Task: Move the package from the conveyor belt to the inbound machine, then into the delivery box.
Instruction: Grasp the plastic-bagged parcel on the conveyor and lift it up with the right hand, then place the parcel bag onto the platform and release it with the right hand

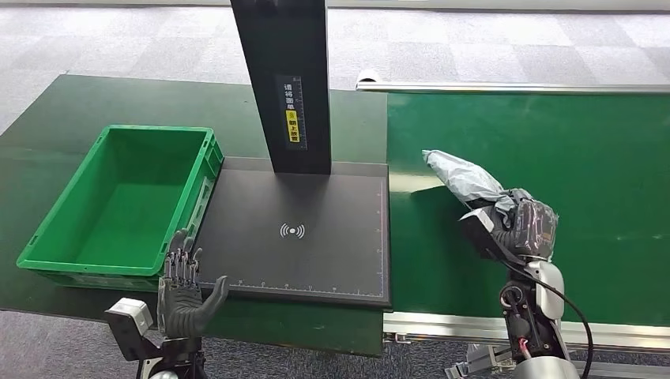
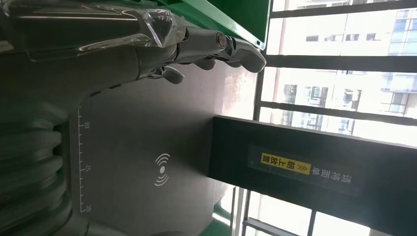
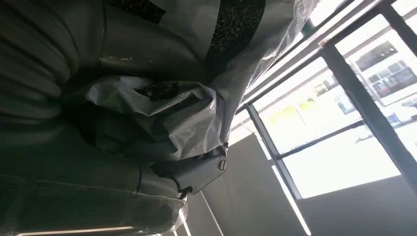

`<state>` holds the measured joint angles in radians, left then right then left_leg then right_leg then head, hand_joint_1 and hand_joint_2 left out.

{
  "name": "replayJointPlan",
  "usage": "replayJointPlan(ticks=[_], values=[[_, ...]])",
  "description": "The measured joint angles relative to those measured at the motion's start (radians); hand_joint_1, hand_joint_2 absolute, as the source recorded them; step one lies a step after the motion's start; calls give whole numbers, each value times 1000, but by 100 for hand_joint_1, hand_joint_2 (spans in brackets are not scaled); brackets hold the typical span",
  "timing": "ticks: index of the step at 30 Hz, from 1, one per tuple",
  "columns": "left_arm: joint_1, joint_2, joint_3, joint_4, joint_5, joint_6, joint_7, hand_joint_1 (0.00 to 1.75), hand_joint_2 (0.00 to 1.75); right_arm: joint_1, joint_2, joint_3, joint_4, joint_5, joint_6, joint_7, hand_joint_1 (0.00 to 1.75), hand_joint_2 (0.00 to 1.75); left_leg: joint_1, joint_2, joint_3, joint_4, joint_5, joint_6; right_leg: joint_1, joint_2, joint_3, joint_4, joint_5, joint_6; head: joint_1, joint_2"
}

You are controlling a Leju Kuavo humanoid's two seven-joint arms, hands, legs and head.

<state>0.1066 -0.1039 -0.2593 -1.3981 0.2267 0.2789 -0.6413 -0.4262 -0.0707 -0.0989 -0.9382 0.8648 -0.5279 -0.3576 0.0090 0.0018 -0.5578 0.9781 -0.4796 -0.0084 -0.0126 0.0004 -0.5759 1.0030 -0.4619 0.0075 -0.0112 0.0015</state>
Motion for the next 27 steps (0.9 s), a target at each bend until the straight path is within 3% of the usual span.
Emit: replayJointPlan(ticks=[5, 10, 20, 24, 27], values=[[-1, 4, 10, -27, -27, 3, -8, 0, 175, 31, 21, 141, -240, -69, 77, -6, 175, 175, 0, 1, 0, 0, 0, 0, 0, 0, 0, 0, 0, 0, 0, 0], [-7, 4, 38, -61, -71, -4, -7, 0, 175, 24, 55, 298, -373, -113, 175, -4, 175, 175, 0, 1, 0, 0, 0, 0, 1, 0, 0, 0, 0, 0, 0, 0], [-28, -7, 82, -83, -114, -18, -3, 0, 175, -31, 148, 495, -303, -175, 278, -2, 175, 175, 0, 1, 0, 0, 1, 0, 1, 0, 0, 0, 0, 0, 0, 0], [-31, -10, 87, -83, -116, -18, -2, 0, 175, -45, 172, 524, -240, -184, 301, 3, 0, 175, 0, 1, 0, 0, 1, 0, 1, 0, 0, 0, 0, 0, 0, 0], [-38, -12, 91, -83, -117, -17, 9, 0, 175, -64, 191, 548, -162, -207, 364, 19, 0, 175, 0, 2, 0, 0, 0, 0, 1, 0, 0, 0, 0, 0, 0, 0]])
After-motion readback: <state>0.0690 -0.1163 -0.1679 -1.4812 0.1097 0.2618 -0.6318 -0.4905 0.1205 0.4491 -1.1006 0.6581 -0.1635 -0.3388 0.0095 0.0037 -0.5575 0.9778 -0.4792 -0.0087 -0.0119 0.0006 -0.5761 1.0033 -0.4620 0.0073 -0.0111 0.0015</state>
